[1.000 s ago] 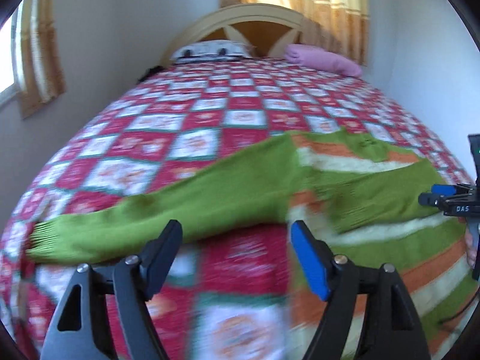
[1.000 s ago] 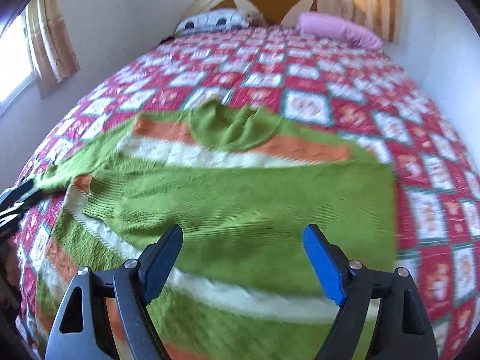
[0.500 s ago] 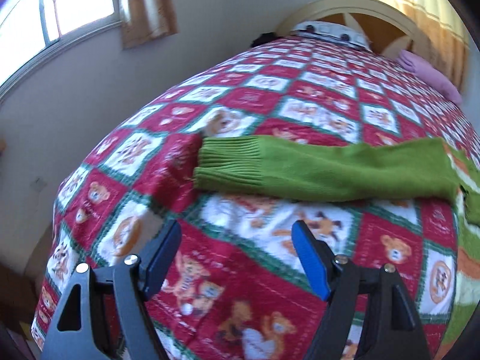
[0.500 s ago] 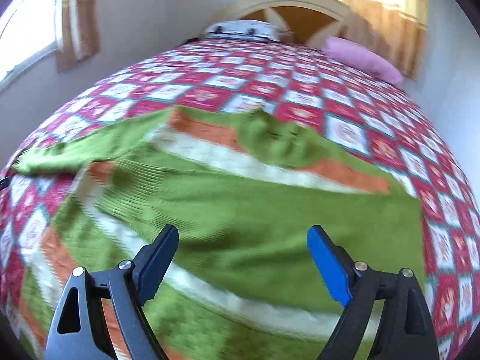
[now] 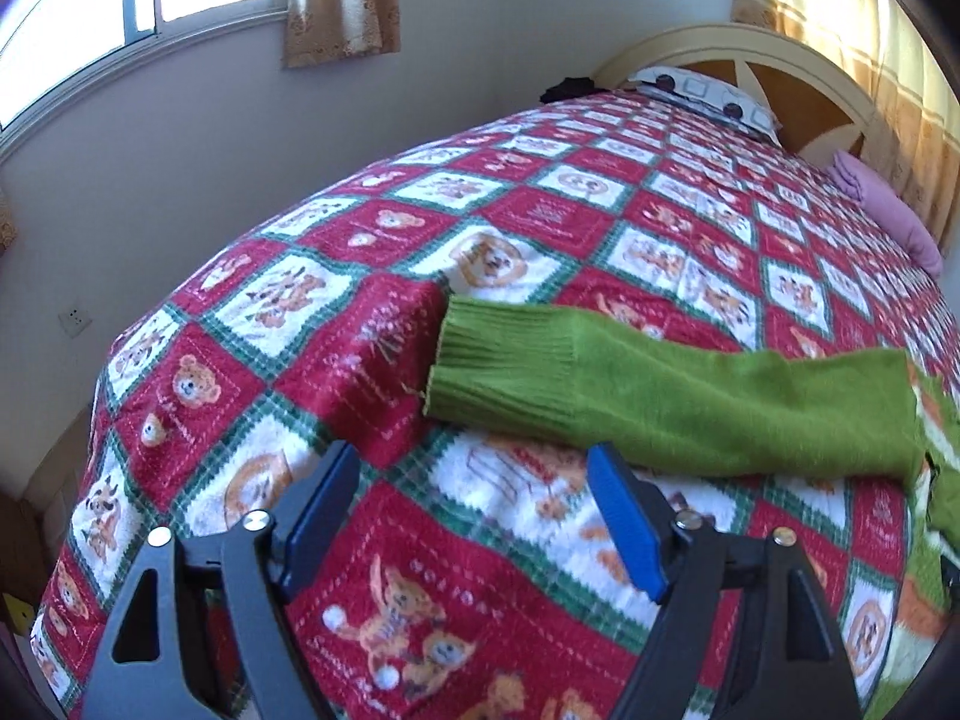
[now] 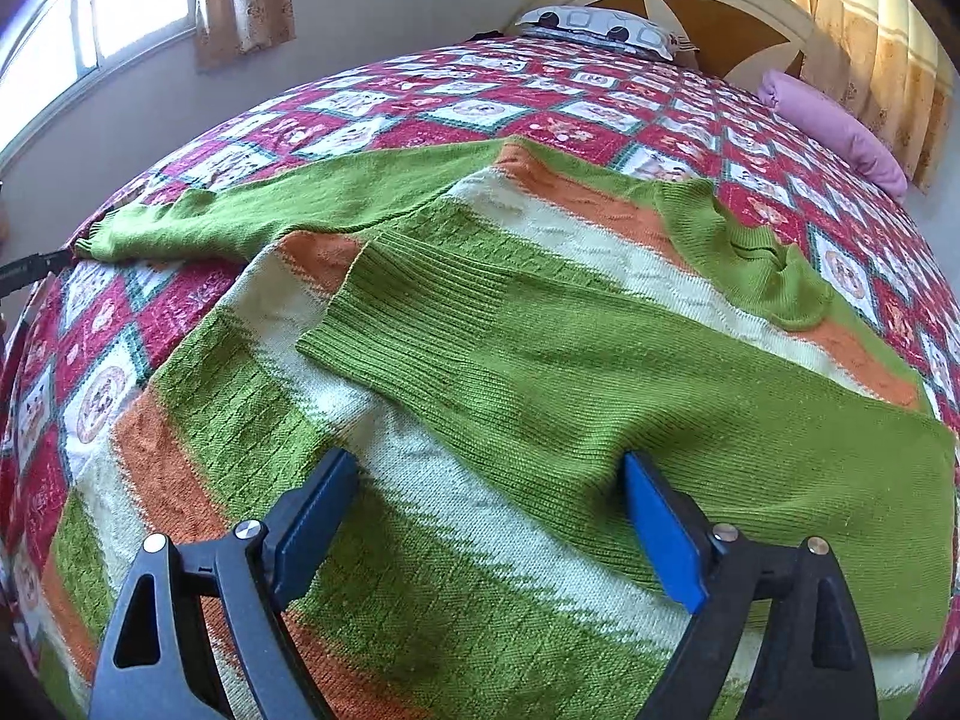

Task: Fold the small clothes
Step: 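Move the left gripper to the other green sleeve cuff and grasp it, then lift the sleeve with the left gripper and fold it across the body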

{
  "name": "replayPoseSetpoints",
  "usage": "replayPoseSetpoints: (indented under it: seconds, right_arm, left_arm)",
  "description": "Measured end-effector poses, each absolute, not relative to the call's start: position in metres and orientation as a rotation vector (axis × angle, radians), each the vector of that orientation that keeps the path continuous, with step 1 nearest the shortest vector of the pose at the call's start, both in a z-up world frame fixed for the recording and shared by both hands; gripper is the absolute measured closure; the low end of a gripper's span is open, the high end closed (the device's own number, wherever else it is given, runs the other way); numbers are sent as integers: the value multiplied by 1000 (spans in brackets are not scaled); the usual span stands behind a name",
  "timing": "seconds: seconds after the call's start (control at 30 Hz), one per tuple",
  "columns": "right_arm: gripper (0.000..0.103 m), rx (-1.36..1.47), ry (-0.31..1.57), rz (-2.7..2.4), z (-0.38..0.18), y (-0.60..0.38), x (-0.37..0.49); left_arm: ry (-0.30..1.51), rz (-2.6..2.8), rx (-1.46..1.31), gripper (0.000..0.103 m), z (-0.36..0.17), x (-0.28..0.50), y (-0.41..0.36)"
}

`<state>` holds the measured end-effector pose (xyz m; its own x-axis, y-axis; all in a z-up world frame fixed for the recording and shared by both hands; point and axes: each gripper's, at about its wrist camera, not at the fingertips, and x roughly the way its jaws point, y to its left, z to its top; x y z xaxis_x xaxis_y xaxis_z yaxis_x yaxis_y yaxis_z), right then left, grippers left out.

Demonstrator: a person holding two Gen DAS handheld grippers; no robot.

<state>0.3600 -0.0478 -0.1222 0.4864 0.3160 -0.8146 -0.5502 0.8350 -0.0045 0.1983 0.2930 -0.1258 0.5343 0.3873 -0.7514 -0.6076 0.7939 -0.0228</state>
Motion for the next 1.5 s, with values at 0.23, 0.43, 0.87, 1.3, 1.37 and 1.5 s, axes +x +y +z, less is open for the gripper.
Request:
replayPoseSetpoints:
  seconds: [0.23,0.43,0.87,1.3,1.37,1.5]
  right_arm:
    - [12,-284,912,519,-122,-47,359]
    - [11,-279,904,515,-122,-48,358]
    - [11,-255,902,498,-113,-56,356]
    - [11,-119,785,460,-41,-120,327]
    - [11,-101,765,450,-33,-132,320]
    - [11,-75,745,435,-25,-152,305]
  left_arm:
    - [840,615,-347,21,-139,222,310]
    - [822,576,-337,83,-145,236,306]
    - [689,465,-320,93,-63,228,287]
    - [504,312,-314,94,41,240,220]
    - [467,273,-296,94,60,245,202]
    - [415,195,-262,94,86,260,164]
